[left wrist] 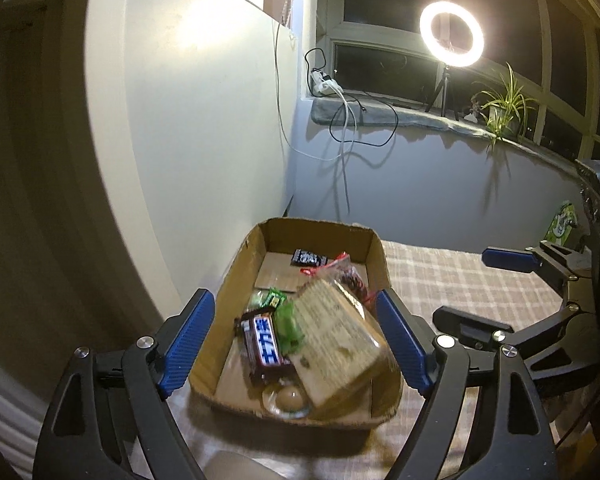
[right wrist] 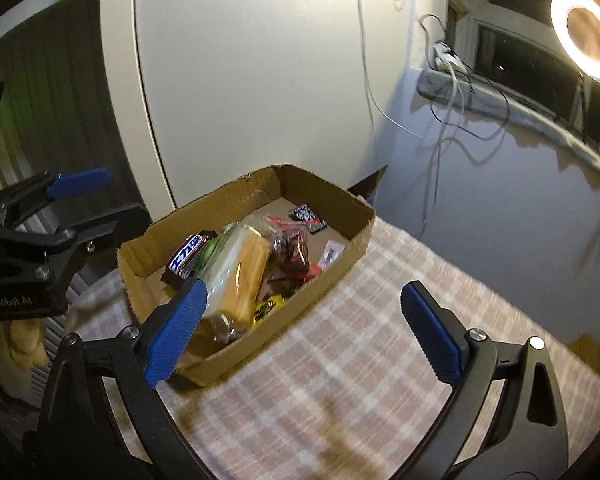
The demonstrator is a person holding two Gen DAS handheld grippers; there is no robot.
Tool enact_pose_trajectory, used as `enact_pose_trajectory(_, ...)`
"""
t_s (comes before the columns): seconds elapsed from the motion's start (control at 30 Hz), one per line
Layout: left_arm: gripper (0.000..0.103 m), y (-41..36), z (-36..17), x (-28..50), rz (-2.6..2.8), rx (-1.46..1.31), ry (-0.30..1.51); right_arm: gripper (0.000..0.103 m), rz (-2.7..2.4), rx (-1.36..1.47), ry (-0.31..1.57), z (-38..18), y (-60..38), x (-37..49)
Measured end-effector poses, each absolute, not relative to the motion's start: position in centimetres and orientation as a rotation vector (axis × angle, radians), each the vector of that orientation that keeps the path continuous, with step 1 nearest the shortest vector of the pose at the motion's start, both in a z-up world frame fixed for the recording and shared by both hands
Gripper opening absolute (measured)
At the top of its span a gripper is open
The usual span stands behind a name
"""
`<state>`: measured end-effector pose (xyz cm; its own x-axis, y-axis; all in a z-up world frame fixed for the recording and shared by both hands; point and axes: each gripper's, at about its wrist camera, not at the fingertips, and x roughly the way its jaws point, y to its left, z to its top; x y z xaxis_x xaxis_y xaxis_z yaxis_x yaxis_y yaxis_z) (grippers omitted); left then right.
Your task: Organize snacks
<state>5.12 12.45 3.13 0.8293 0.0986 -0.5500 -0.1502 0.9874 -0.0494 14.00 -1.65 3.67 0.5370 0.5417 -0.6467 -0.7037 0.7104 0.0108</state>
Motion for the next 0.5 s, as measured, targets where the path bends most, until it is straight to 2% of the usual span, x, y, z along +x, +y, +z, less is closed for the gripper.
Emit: enact_pose_trajectory(0.5,0.083,11.1,2.2,2.2,0.166,-0.130,0.575,0.100,0.692,-0.106,0.692,3.7,-5.4,10.4)
